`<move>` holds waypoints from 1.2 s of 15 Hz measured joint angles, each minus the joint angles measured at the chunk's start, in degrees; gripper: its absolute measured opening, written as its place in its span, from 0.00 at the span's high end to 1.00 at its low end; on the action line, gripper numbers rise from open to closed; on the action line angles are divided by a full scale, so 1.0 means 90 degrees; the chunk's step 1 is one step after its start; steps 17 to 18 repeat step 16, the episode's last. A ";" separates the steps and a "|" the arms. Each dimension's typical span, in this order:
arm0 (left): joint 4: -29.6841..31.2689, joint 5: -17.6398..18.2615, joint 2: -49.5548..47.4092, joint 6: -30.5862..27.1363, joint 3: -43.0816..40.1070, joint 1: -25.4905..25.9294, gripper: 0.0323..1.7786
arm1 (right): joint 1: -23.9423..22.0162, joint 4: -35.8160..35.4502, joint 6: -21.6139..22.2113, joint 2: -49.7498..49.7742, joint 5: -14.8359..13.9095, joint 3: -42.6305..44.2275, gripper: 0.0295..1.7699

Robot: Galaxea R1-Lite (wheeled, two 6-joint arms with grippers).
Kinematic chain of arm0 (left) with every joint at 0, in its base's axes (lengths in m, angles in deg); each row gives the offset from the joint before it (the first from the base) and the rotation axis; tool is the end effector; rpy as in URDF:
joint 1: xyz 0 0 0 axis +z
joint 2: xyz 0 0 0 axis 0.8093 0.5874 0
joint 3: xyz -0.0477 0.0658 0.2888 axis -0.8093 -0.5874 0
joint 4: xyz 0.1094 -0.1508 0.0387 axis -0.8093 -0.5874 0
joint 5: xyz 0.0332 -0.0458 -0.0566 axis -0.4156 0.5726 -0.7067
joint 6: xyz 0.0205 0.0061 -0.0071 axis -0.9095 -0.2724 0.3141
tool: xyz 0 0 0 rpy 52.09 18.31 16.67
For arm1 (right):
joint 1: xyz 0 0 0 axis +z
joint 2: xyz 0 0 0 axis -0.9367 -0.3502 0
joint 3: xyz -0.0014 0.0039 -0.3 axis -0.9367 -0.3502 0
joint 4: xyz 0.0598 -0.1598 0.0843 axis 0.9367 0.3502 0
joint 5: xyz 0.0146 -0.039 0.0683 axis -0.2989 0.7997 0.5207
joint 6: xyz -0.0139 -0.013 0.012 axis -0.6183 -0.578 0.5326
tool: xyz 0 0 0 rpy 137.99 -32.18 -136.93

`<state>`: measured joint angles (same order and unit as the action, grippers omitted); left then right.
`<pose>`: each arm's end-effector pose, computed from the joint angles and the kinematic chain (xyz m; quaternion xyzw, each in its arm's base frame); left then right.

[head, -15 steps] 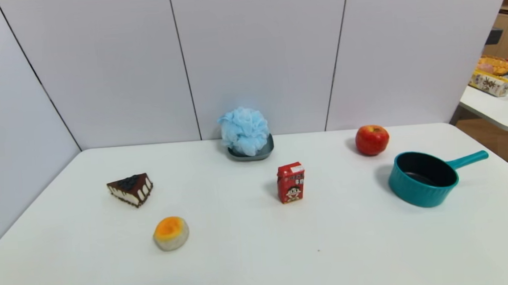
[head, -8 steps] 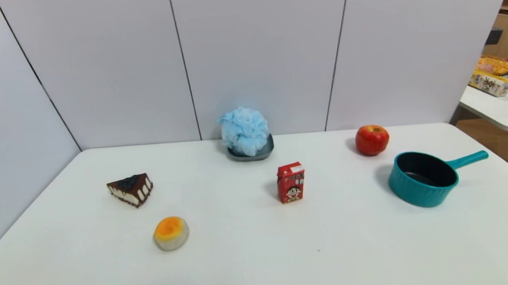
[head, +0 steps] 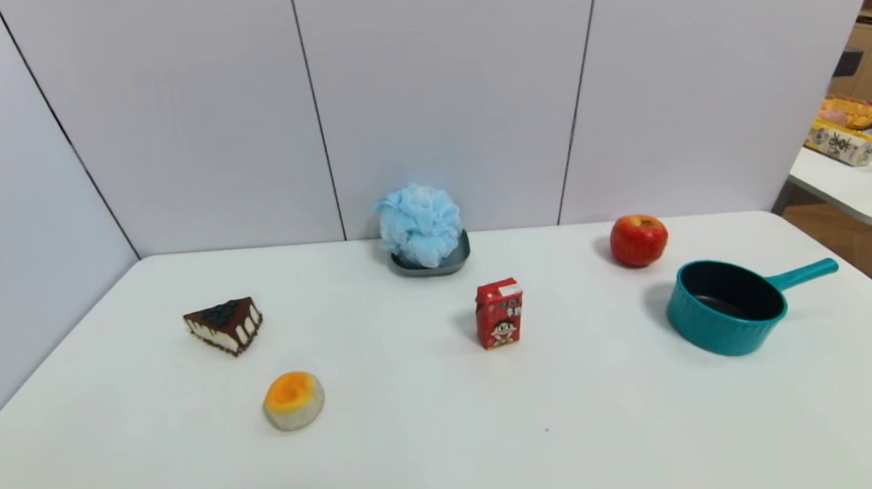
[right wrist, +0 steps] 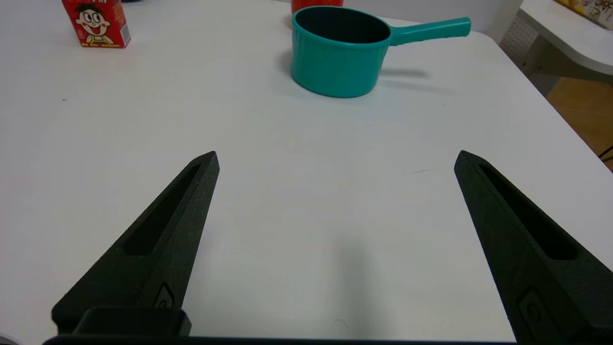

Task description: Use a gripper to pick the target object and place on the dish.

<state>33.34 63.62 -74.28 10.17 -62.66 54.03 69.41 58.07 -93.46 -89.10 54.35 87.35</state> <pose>-0.0228 -0.0001 0.0753 0.0002 0.0006 0.0002 1.0000 -0.0245 0.0013 0.0764 -0.0651 0.0089 0.0256 0.9975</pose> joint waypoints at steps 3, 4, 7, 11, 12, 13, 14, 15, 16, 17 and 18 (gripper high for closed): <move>0.0000 0.0003 0.0000 0.0003 0.0000 0.0000 0.05 | 0.0000 -0.0018 0.0007 0.0000 -0.0012 -0.0014 0.04; 0.0000 0.0003 0.0000 0.0003 0.0000 0.0000 0.05 | 0.0000 -0.0027 0.0001 0.0000 -0.0009 -0.0019 0.04; 0.0000 0.0005 0.0000 0.0003 0.0000 0.0000 0.05 | 0.0000 -0.0134 0.0000 0.0000 0.0000 -0.0043 0.04; 0.0000 0.0003 0.0000 0.0003 0.0000 0.0000 0.05 | 0.0000 -0.0274 0.0009 0.0000 -0.0001 -0.0108 0.04; 0.0000 0.0003 0.0000 0.0003 0.0000 0.0000 0.05 | 0.0000 -0.0278 0.0009 0.0000 -0.0004 -0.0111 0.04; 0.0000 0.0003 0.0000 0.0003 0.0000 0.0000 0.05 | 0.0000 -0.0280 0.0007 0.0000 -0.0009 -0.0114 0.04; 0.0000 0.0003 0.0000 0.0003 0.0000 0.0000 0.05 | 0.0000 -0.0280 0.0001 0.0000 -0.0009 -0.0114 0.04; 0.0000 0.0003 0.0000 -0.0003 0.0000 0.0000 0.05 | 0.0000 -0.0290 0.0009 0.0000 -0.0009 -0.0114 0.04; 0.0003 0.0003 0.0000 0.0003 0.0000 0.0000 0.05 | 0.0000 -0.0290 0.0012 0.0000 -0.0009 -0.0116 0.04; 0.0003 0.0003 0.0000 0.0003 0.0000 0.0000 0.05 | 0.0000 -0.0290 0.0012 0.0000 -0.0009 -0.0116 0.04; 0.0003 0.0003 0.0000 0.0003 0.0000 0.0000 0.05 | 0.0000 -0.0290 0.0012 0.0000 -0.0009 -0.0116 0.04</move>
